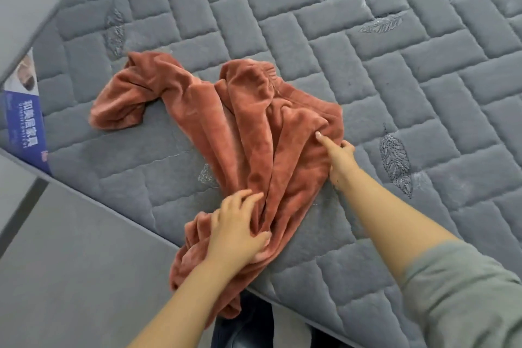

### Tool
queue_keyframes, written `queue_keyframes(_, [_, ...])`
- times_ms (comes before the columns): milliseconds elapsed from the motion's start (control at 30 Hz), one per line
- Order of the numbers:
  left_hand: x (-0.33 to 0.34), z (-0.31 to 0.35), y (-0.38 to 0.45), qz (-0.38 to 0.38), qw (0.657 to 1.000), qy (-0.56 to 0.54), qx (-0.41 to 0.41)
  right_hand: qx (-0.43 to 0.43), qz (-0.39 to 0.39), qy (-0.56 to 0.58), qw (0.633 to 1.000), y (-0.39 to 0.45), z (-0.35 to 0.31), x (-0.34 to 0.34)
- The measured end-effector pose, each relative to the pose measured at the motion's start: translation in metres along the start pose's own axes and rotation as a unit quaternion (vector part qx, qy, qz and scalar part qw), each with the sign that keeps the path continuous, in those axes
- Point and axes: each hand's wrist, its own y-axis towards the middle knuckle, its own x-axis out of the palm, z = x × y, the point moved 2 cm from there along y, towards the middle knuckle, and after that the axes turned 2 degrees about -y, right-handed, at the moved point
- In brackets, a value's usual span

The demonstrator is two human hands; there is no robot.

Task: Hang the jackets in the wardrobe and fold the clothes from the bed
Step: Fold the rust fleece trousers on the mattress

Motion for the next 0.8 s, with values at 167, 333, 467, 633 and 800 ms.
queue_keyframes(167, [0.054,0.003,0.013,-0.121,0.985,0.08,-0.089,0.02,-0.012,0.036,0.999,0.023,-0.009,0.011])
queue_keyframes(333, [0.059,0.017,0.037,-0.065,0.985,0.156,-0.044,-0.017,0.062,0.185,0.981,0.037,-0.013,-0.09])
queue_keyframes(467, [0.059,0.078,0.102,-0.08,0.97,0.229,0.026,-0.007,0.095,0.271,0.958,0.037,-0.008,-0.211])
queue_keyframes(633, [0.097,0.188,0.157,-0.131,0.938,0.303,0.105,-0.05,0.102,0.31,0.944,0.024,-0.025,-0.323])
queue_keyframes(800, [0.17,0.312,0.155,-0.193,0.885,0.338,0.256,-0.073,0.186,0.362,0.91,0.014,-0.033,-0.456])
